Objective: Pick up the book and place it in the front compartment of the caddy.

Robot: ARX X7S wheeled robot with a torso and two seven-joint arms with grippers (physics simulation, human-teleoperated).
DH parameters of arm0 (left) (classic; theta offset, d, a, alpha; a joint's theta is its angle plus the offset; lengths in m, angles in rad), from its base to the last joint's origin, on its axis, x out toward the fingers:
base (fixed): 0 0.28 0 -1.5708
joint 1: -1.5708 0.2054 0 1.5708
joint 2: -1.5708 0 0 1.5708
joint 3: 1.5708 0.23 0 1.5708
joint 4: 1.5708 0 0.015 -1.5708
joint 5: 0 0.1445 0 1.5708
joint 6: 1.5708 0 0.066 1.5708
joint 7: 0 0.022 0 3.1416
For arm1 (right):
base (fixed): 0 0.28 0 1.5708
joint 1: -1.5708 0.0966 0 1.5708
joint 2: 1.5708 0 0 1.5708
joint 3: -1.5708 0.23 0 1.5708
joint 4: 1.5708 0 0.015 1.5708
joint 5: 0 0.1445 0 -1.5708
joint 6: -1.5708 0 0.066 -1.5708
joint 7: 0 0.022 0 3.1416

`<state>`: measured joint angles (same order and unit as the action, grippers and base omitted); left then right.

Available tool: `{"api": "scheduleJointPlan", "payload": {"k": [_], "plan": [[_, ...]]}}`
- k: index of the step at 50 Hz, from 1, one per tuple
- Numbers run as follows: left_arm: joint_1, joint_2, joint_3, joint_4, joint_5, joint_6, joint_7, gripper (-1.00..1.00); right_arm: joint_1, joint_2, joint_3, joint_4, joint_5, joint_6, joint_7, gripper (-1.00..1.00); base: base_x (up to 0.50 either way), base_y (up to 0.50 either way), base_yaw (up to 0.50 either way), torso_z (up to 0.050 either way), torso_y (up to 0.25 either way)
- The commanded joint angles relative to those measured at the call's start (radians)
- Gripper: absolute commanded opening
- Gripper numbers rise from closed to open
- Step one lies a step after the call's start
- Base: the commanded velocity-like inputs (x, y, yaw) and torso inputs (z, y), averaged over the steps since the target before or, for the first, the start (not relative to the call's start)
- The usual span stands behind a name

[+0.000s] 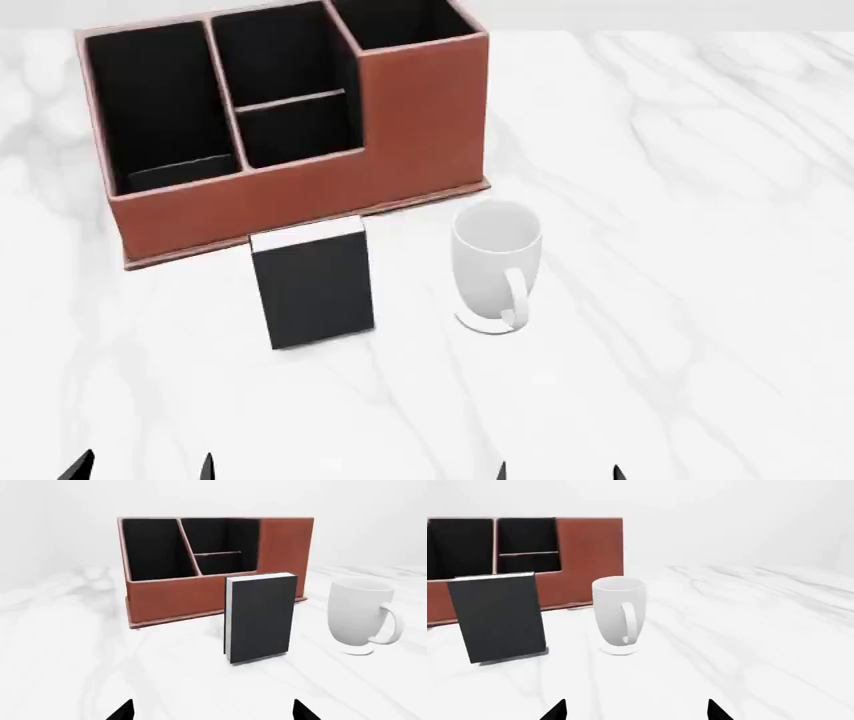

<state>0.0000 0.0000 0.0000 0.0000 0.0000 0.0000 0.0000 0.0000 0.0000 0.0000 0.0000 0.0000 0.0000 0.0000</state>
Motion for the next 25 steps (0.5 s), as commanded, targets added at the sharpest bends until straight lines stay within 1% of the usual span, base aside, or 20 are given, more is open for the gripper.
{"api": "scheduleJointPlan", "payload": {"k": [1, 3, 4, 6, 7, 10, 11, 14, 17, 19, 20, 25], "plan": [[0.003, -0.016, 0.016, 0.012, -0.040, -0.015, -0.002, 1.00, -0.001, 0.017, -0.022, -0.010, 0.011, 0.007, 0.018, 1.00, 0.00, 0.00, 0.00, 0.000, 0.000], [-0.004, -0.024, 0.027, 0.000, -0.041, -0.011, -0.017, 1.00, 0.002, 0.025, -0.032, -0.001, 0.018, 0.001, 0.029, 1.00, 0.00, 0.00, 0.00, 0.000, 0.000], [-0.003, -0.030, 0.038, 0.003, -0.004, -0.015, -0.046, 1.00, 0.003, 0.028, -0.036, -0.004, 0.018, 0.004, 0.034, 1.00, 0.00, 0.00, 0.00, 0.000, 0.000], [-0.005, -0.035, 0.044, -0.003, -0.010, -0.018, -0.042, 1.00, 0.004, 0.031, -0.040, 0.002, 0.019, 0.001, 0.040, 1.00, 0.00, 0.00, 0.00, 0.000, 0.000], [-0.004, -0.011, 0.012, 0.000, -0.012, -0.018, -0.004, 1.00, 0.003, 0.010, -0.017, -0.003, -0.004, 0.007, 0.016, 1.00, 0.00, 0.00, 0.00, 0.000, 0.000], [0.008, -0.022, 0.030, 0.084, -0.004, -0.032, -0.043, 1.00, -0.003, 0.024, -0.029, -0.050, 0.021, 0.015, 0.032, 1.00, 0.00, 0.00, 0.00, 0.000, 0.000], [0.008, -0.025, 0.033, 0.119, -0.011, -0.061, -0.048, 1.00, -0.012, 0.029, -0.037, -0.110, 0.012, 0.046, 0.042, 1.00, 0.00, 0.00, 0.00, 0.000, 0.000], [0.012, -0.033, 0.045, 0.186, -0.010, -0.070, -0.069, 1.00, -0.019, 0.040, -0.043, -0.218, 0.015, 0.093, 0.058, 1.00, 0.00, 0.00, 0.00, 0.000, 0.000], [0.021, -0.043, 0.051, 0.360, -0.025, -0.146, -0.080, 1.00, -0.025, 0.050, -0.051, -0.416, 0.011, 0.191, 0.073, 1.00, 0.00, 0.00, 0.00, 0.000, 0.000], [0.023, -0.047, 0.047, 0.440, -0.038, -0.180, -0.090, 1.00, -0.024, 0.056, -0.053, -0.488, 0.009, 0.226, 0.084, 1.00, 0.00, 0.00, 0.00, 0.000, 0.000], [0.027, -0.051, 0.045, 0.513, -0.049, -0.223, -0.093, 1.00, -0.025, 0.061, -0.054, -0.544, 0.003, 0.250, 0.088, 1.00, 0.00, 0.00, 0.00, 0.000, 0.000], [0.027, -0.070, 0.029, 0.669, -0.075, -0.296, -0.112, 1.00, -0.026, 0.074, -0.049, -0.681, 0.001, 0.312, 0.109, 1.00, 0.00, 0.00, 0.00, 0.000, 0.000]]}}
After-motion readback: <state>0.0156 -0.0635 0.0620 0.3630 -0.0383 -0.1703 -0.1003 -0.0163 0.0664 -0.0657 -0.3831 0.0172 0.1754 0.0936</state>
